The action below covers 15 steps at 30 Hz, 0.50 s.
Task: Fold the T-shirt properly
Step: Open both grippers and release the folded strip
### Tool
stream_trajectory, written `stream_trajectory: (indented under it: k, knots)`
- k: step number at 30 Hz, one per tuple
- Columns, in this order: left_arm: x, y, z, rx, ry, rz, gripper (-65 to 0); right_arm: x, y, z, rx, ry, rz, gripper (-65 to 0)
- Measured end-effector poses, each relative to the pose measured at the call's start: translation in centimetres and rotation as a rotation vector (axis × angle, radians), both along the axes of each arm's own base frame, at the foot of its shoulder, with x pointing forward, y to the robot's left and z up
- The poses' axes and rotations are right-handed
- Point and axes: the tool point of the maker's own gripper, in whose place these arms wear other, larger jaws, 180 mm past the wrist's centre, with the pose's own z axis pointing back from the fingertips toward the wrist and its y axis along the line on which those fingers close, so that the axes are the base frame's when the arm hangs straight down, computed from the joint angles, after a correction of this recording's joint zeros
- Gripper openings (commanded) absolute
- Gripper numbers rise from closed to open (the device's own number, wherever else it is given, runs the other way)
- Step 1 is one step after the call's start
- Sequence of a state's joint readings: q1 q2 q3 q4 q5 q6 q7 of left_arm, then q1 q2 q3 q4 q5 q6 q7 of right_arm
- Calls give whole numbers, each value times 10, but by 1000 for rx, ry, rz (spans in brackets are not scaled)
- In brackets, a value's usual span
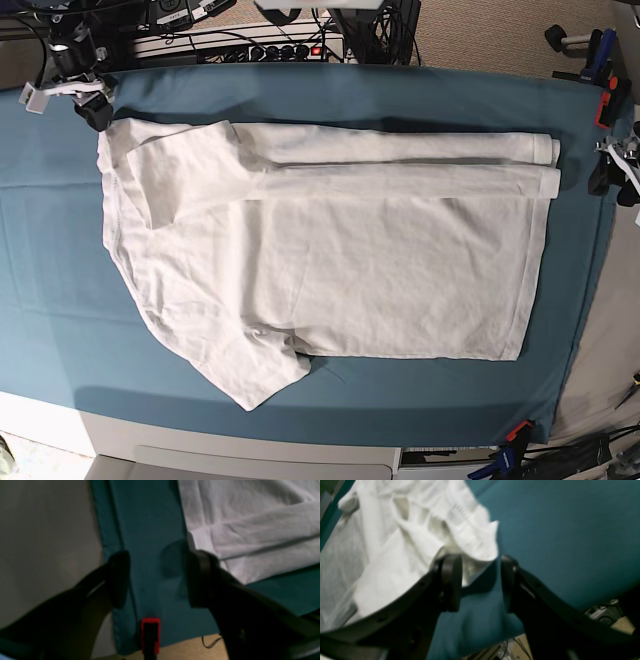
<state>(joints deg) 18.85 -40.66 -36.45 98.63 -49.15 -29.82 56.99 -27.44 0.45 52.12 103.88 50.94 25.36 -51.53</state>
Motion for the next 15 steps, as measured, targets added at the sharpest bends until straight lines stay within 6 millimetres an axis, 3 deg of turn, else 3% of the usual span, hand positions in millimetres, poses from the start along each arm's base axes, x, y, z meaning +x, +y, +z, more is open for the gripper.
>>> stream_trajectory:
  k: [4,8,15]
  knots:
    - [0,0,0,0,0,0,-291,8,-2,-1,7,-28,-17,-392]
    - [0,0,0,0,0,0,-291,11,6,-32,116,-8,-40,-392]
    - [0,0,0,0,0,0,-291,30,22,-40,230,-104,-22,-400]
